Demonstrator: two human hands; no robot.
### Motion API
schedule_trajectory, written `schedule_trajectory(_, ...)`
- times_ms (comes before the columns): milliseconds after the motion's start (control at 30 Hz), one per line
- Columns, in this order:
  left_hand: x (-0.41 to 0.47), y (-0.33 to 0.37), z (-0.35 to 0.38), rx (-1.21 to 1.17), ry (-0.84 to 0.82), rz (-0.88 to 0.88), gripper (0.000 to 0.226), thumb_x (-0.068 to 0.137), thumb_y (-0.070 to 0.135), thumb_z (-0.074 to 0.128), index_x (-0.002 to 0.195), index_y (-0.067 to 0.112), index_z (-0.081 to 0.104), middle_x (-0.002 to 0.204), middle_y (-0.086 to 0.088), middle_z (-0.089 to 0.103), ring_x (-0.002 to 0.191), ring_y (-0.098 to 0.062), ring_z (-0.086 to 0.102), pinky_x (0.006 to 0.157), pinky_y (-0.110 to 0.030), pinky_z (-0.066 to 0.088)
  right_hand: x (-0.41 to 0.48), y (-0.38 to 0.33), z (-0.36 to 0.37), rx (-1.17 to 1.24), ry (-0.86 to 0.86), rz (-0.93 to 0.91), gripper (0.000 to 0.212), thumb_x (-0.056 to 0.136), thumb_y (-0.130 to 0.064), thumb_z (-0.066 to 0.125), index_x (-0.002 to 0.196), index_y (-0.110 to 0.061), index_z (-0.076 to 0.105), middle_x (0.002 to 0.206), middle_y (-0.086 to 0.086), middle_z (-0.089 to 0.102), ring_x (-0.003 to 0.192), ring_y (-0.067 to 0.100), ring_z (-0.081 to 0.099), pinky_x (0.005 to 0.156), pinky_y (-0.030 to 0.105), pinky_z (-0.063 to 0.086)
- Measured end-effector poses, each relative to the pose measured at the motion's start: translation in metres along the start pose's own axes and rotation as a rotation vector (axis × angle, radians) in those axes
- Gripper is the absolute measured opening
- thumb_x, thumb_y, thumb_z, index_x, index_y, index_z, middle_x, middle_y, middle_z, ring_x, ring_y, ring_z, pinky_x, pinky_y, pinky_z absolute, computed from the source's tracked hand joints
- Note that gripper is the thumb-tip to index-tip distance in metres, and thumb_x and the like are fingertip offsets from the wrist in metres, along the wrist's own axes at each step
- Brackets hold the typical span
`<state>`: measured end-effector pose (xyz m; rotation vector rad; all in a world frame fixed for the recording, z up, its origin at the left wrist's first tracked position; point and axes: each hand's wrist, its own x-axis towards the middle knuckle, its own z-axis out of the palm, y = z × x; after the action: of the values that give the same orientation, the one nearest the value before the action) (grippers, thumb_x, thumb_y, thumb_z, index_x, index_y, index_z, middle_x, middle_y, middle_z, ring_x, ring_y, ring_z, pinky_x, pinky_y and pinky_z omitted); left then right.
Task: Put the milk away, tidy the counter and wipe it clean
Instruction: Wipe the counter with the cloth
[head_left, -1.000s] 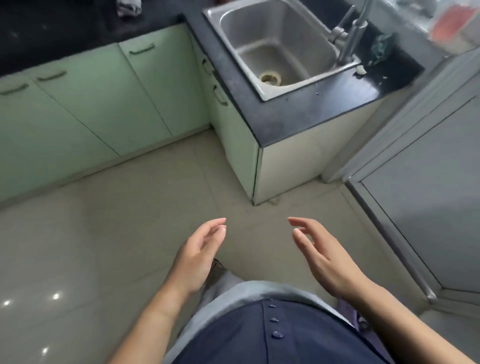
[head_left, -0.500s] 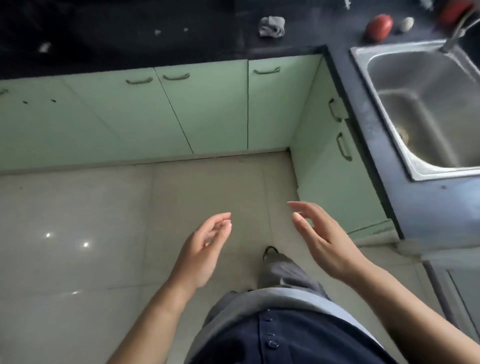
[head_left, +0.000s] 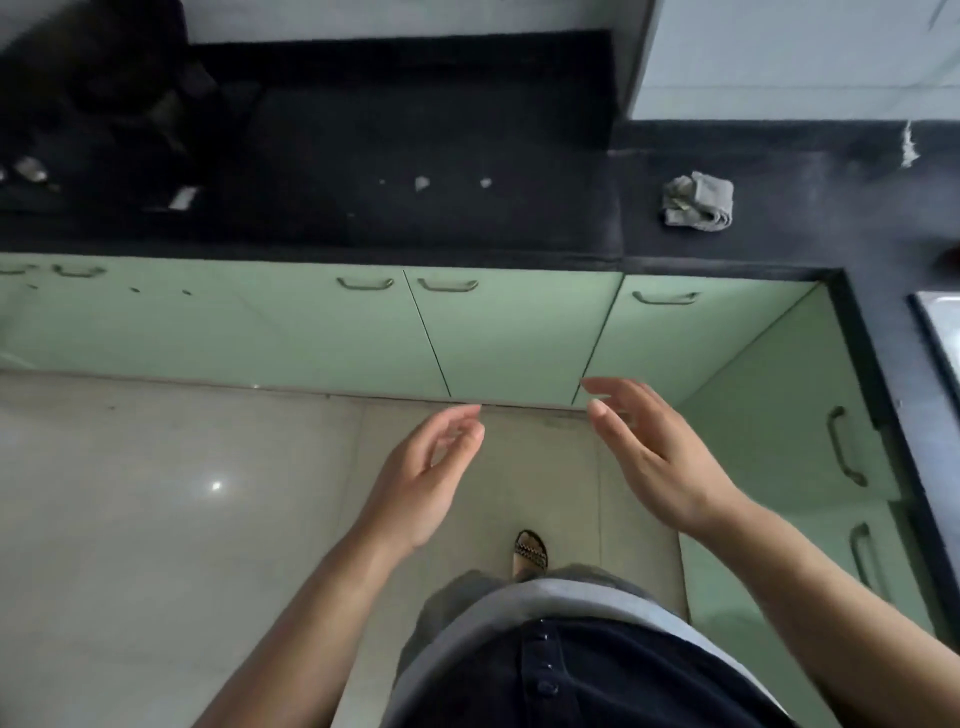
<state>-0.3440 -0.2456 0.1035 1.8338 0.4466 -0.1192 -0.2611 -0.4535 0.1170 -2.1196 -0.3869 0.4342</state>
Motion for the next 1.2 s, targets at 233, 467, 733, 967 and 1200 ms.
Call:
schedule_trajectory(233,0.134,0.044,-0.018,0.127,-0.104,0.051,0.028,0.091,0.037,0.050,0.117,0.030,0.057,0.109,0.024,0.059,0.099,0.019,0.051,0.081,0.000,0.036,0.110,-0.008,-0.028,-0.022,0.074,0.044,0.057,0.082,-0.059,0.034,0.125,-0.025,0.051,0.124,-0.011,0.051,0.111,0.007,0.053,0.087,0.017,0.043)
schedule_trajectory(467,0.297,0.081,-0.006,0.281,-0.350,0.111,0.030,0.091,0.036,0.052,0.120,0.028,0.056,0.115,0.011,0.059,0.109,-0.003,0.053,0.092,-0.020,0.039,0.207,0.010,-0.057,-0.078,0.277,0.192,0.064,0.077,-0.068,0.031,0.121,-0.026,0.053,0.121,-0.011,0.051,0.110,0.007,0.051,0.092,0.035,0.048)
schedule_trajectory(733,0.431,0.098,0.046,0.568,-0.616,0.171,0.039,0.089,0.045,0.051,0.123,0.027,0.053,0.123,0.007,0.053,0.112,-0.011,0.050,0.089,-0.026,0.039,0.296,0.042,-0.104,-0.170,0.426,0.382,0.043,0.091,-0.043,0.046,0.124,-0.017,0.053,0.127,0.002,0.053,0.115,0.017,0.051,0.090,0.021,0.034)
schedule_trajectory(967,0.473,0.079,0.083,0.848,-0.483,0.269,0.061,0.088,0.049,0.048,0.141,0.020,0.034,0.149,-0.001,0.033,0.137,-0.022,0.028,0.109,-0.038,0.030,0.345,0.081,-0.147,-0.286,0.322,0.521,0.048,0.090,-0.041,0.051,0.129,-0.013,0.047,0.134,0.009,0.045,0.122,0.028,0.044,0.100,0.032,0.033)
schedule_trajectory(1200,0.479,0.053,0.107,1.042,-0.330,0.339,0.070,0.087,0.057,0.040,0.146,0.026,0.020,0.158,-0.004,0.011,0.144,-0.024,0.011,0.113,-0.052,0.013,0.396,0.133,-0.165,-0.500,0.225,0.571,0.053,0.090,-0.050,0.044,0.134,-0.023,0.039,0.146,0.007,0.026,0.135,0.029,0.021,0.102,0.051,0.032)
